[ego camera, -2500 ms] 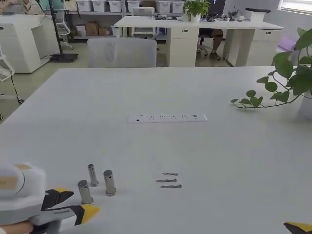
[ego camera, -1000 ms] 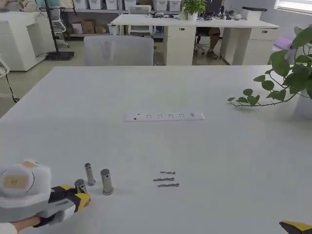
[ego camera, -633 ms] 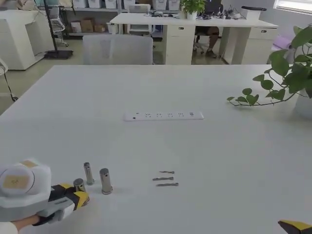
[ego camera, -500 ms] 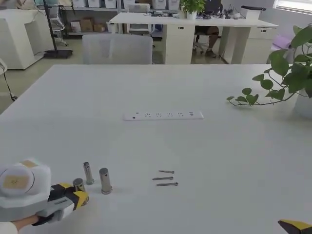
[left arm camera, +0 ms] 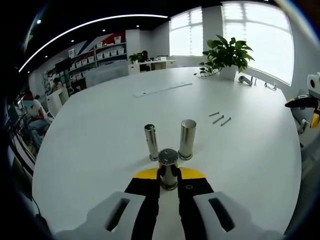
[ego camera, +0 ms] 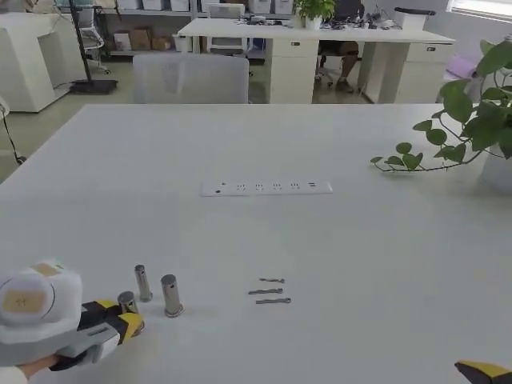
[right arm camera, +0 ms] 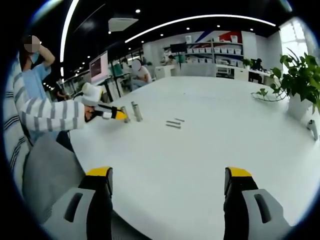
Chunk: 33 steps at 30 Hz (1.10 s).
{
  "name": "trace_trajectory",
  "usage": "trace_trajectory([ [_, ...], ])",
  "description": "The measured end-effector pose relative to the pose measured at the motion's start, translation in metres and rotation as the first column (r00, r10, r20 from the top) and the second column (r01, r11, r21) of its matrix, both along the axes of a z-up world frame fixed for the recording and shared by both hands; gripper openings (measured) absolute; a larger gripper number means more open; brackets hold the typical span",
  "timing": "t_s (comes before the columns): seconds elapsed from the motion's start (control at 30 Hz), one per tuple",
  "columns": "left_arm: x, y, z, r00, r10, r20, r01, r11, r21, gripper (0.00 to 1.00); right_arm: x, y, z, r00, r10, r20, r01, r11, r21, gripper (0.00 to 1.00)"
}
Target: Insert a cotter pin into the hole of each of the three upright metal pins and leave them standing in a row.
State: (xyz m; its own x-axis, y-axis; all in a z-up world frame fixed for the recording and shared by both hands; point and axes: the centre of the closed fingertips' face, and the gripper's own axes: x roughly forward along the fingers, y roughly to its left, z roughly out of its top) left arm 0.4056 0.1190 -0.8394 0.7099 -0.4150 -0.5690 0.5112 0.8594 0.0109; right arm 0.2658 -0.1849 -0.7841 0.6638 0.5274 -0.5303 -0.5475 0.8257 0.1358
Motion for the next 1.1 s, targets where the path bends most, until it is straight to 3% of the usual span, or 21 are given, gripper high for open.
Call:
trace_trajectory([
  [0.8,-0.008,0.000,0.001,1.000,0.017,-0.017,-0.017,1.000,-0.006,0.10,0.000,0.003,0.000,1.000,0.011,0.000,-0.011,1.000,0.005,0.93],
  [0.87,-0.009,0.000,0.001,0.999,0.026,-0.024,-0.026,0.999,-0.021,0.10,0.000,0.003,0.000,1.000,0.011,0.001,-0.011,1.000,0.007,0.93],
  [0.97,-0.012,0.000,0.001,1.000,0.012,-0.019,-0.012,1.000,-0.002,0.10,0.000,0.003,0.000,1.000,0.012,0.000,-0.012,1.000,0.007,0.93],
  [1.1,-0.015,-0.004,0.006,0.999,0.026,-0.019,-0.027,0.999,-0.027,0.10,0.000,0.004,-0.001,1.000,0.013,0.000,-0.013,1.000,0.010,0.93],
])
